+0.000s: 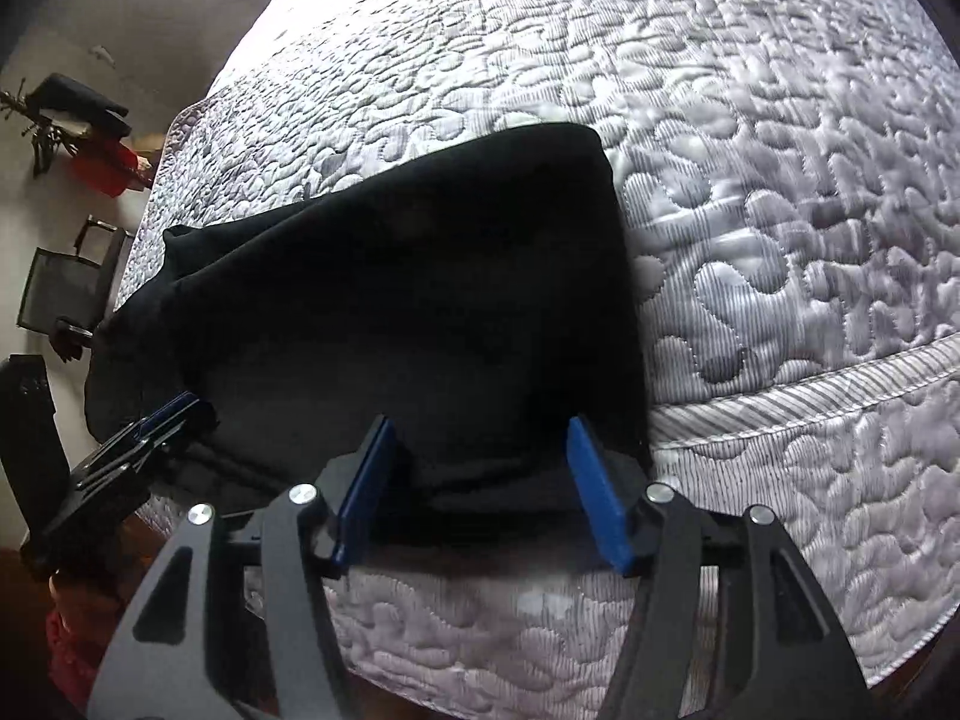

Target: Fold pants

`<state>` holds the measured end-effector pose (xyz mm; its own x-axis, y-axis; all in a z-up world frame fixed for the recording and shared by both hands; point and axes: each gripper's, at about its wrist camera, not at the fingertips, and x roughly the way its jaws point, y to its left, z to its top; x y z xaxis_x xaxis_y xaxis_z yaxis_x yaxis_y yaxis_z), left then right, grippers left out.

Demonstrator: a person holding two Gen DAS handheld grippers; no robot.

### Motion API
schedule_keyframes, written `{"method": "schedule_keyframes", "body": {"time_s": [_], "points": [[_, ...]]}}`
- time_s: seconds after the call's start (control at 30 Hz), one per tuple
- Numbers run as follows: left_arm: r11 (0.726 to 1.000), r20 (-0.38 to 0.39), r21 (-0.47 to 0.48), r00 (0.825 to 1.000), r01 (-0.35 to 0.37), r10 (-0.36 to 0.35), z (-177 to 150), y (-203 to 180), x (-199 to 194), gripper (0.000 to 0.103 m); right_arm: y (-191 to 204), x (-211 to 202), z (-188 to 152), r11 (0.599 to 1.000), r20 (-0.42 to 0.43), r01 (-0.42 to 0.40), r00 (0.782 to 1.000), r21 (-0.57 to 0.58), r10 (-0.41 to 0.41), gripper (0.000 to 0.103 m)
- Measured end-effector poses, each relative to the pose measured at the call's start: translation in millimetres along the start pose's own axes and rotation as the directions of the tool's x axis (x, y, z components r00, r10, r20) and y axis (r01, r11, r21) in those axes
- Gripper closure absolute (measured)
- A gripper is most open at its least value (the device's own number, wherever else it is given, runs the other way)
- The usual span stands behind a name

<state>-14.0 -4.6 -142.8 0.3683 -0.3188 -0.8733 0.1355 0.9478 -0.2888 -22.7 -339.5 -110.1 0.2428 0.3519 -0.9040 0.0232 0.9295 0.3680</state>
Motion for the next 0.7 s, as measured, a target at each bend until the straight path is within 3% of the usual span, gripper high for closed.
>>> {"method": "schedule_keyframes", "body": {"time_s": [0.1, 0.17, 0.33, 0.5, 0.7], "points": [[0.996, 0.02, -0.08, 0.999, 0.045, -0.043, 0.6, 11.1, -19.7, 0.052, 3.5, -16.5, -5.1, 0.999, 0.025, -0.044, 0.999, 0.024, 0.043, 0.042], [0.994, 0.054, -0.107, 0.998, 0.033, -0.027, -2.9, 24.1, -36.8, 0.049, 12.3, -29.1, -9.2, 0.994, 0.04, -0.111, 0.993, 0.025, 0.11, 0.041], [0.97, 0.088, -0.243, 0.995, -0.03, 0.053, -29.0, 84.4, -71.7, 0.044, 50.1, -28.5, -11.0, 0.991, 0.031, -0.12, 0.992, -0.062, 0.122, 0.037], [0.897, 0.085, -0.433, 0.987, -0.09, 0.14, -56.2, 161.4, -94.5, 0.044, 85.9, -6.7, -6.2, 0.987, -0.004, -0.087, 0.996, -0.133, 0.087, 0.037], [0.793, 0.101, -0.609, 0.99, -0.019, 0.101, -64.8, 231.9, -95.0, 0.044, 100.1, 9.1, 1.2, 0.984, -0.023, -0.069, 0.998, -0.165, 0.066, 0.037]]}}
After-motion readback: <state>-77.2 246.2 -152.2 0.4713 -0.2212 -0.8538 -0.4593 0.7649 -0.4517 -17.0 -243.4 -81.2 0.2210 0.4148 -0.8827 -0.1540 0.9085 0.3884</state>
